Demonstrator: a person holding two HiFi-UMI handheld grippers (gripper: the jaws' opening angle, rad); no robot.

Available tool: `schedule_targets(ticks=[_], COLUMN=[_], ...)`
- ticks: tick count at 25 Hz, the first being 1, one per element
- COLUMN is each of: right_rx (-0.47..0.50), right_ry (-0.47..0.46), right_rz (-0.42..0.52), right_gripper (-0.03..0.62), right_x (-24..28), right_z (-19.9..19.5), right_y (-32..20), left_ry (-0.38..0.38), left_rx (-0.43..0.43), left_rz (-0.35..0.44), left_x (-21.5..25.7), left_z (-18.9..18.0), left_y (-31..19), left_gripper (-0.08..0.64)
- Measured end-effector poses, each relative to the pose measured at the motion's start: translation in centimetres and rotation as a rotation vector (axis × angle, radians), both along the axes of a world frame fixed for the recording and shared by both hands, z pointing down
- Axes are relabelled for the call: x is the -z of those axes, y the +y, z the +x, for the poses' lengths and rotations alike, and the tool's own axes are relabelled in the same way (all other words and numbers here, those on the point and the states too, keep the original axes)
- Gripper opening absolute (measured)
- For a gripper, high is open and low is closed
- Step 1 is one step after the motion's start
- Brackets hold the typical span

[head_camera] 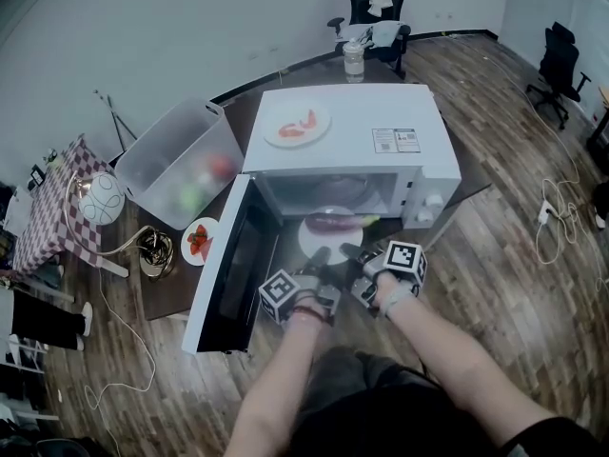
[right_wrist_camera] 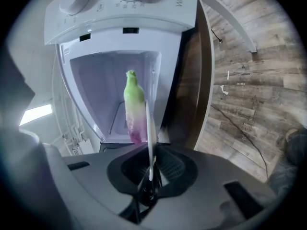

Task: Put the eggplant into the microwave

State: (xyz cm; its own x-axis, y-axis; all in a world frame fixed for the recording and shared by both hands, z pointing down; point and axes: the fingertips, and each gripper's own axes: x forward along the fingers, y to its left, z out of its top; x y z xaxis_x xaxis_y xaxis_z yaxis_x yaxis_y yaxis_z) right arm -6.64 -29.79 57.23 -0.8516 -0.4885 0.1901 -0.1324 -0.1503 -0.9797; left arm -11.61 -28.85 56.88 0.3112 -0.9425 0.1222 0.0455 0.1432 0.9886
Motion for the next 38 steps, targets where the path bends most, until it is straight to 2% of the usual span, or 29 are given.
schedule_targets(ticks=[27, 29, 33, 38], right_rx=[-0.042, -0.046, -0.059, -0.076], right_ry=[-0.014, -0.022, -0.03, -0.009], right_rz=[0.023, 0.02, 0.022, 0.035], right_gripper=[0.028, 0.028, 0.026, 0.026], right_x=[0.4, 0.4, 0.5, 0.4], right_z=[-0.5, -0.6, -0.7, -0.3], right_y=[-3.7, -3.8, -4.2, -5.0], left_ry=[-0.01, -0.033, -0.118, -0.321], left_rx=[-0.058, -0.074, -0.106, -0.161], left_rz=[0.041, 0.043, 0.053, 0.118], left_x=[0.5, 0.5, 0.2, 0.7], left_z=[-0.5, -0.6, -0.8, -0.7], left_y=[-3.9, -4.0, -3.8, -3.3], left_gripper=[0.032, 0.048, 0.132, 0.174])
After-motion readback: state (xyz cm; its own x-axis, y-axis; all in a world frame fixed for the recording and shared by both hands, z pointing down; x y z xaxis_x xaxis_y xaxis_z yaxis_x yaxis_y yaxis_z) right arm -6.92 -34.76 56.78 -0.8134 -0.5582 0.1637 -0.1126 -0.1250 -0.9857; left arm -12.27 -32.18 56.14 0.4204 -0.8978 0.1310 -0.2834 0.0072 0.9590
